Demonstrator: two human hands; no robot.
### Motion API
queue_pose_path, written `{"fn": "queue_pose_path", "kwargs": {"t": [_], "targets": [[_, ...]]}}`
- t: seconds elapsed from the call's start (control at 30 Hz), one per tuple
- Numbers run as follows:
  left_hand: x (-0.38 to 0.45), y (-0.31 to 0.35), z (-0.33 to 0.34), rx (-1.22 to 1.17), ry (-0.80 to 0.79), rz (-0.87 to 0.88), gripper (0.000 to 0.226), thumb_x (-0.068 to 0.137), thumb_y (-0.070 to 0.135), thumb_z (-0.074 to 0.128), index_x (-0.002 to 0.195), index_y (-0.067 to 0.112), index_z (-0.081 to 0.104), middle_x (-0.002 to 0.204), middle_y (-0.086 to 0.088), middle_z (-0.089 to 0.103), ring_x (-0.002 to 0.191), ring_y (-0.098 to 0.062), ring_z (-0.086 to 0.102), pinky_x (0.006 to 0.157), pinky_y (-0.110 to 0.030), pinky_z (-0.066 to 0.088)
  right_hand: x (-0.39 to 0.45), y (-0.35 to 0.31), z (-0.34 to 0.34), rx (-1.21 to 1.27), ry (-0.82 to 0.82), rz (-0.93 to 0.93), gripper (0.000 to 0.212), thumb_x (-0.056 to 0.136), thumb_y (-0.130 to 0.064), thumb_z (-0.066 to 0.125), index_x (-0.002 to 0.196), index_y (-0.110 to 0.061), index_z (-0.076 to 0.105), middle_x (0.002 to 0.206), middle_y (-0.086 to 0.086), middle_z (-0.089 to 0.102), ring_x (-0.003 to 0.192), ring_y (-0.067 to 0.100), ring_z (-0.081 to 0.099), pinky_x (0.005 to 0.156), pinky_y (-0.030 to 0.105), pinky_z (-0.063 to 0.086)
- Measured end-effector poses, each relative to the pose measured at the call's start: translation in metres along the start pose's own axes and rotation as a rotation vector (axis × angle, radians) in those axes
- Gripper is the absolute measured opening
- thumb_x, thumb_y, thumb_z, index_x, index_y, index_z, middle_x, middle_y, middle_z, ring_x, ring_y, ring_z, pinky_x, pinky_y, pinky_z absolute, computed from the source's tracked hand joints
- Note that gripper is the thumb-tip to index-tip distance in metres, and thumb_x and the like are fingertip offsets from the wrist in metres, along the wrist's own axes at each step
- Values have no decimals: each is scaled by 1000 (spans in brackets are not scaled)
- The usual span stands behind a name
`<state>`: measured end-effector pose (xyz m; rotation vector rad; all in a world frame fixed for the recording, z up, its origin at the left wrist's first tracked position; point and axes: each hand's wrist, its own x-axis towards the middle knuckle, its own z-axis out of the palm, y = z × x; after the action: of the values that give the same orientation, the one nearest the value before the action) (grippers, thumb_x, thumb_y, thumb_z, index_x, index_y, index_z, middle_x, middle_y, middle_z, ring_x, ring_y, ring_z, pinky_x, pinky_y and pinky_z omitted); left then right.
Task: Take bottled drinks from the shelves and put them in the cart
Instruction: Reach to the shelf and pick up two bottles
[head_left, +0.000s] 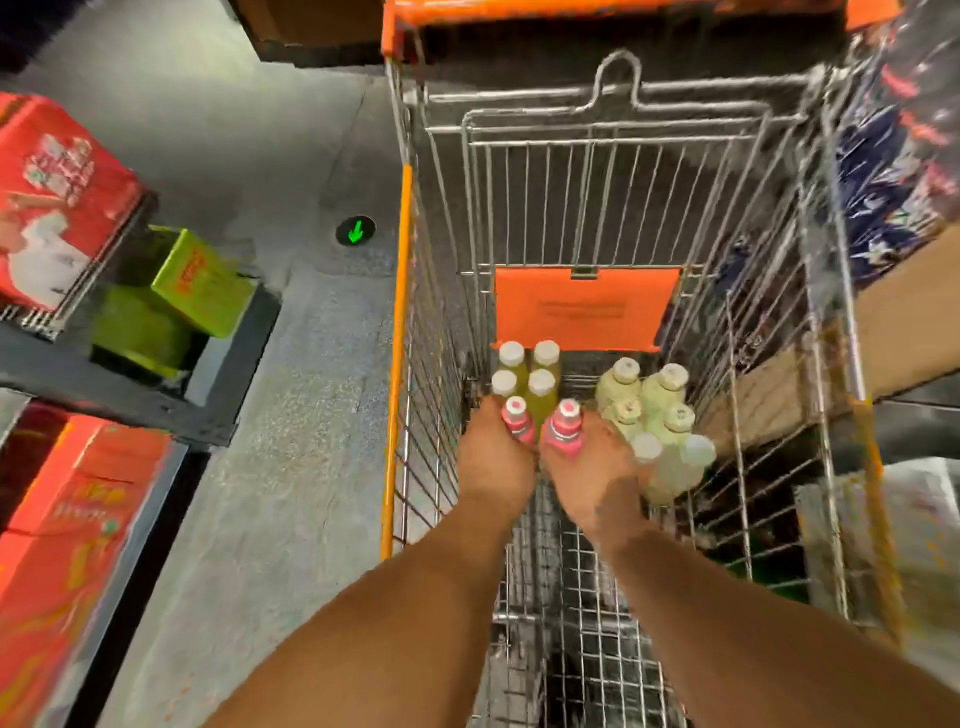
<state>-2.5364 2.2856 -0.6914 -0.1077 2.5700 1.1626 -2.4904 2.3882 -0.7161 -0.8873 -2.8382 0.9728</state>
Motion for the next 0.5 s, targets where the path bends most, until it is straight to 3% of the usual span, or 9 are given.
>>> {"fn": "queue_pose_path", "kwargs": {"t": [0.1,0.2,0.27,0.33,0.43,0.5], "targets": [[25,-24,41,-15,23,-95,25,79,43,60,96,32,46,73,15,49,69,-19,54,65,-27,34,23,34,48,137,3,41,20,81,-39,64,86,-20,62,77,-4,63,72,18,60,62,28,46],[46,-47,69,-38,45,-129,23,74,45,60,88,40,42,61,23,45,52,8,42,52,-20,30,44,61,88,216,-58,92,19,79,-39,68,80,-21,61,71,-7,62,65,12,60,50,18,35],[59,-62,79,-46,44,-143,24,75,40,65,83,39,42,61,24,46,48,13,41,47,-6,26,53,71,109,246,-93,109,19,79,-40,70,86,-23,64,77,-9,64,69,11,61,53,18,37],[71,-74,87,-31,40,-166,30,78,30,72,82,34,43,62,22,46,47,14,40,43,-3,27,59,75,124,232,-79,118,23,78,-43,70,92,-25,65,81,-11,65,70,10,58,54,18,37],[84,-86,95,-42,65,-212,32,84,24,71,77,30,41,65,19,49,50,13,43,44,-5,30,66,72,132,228,-18,110,24,76,-42,71,96,-29,64,80,-13,61,67,7,50,50,7,28],[88,-90,95,-27,44,-228,26,86,24,68,81,31,43,71,17,54,59,11,46,49,-7,29,66,69,133,252,-52,102,27,78,-38,71,102,-28,64,87,-8,65,73,12,56,55,18,41]]}}
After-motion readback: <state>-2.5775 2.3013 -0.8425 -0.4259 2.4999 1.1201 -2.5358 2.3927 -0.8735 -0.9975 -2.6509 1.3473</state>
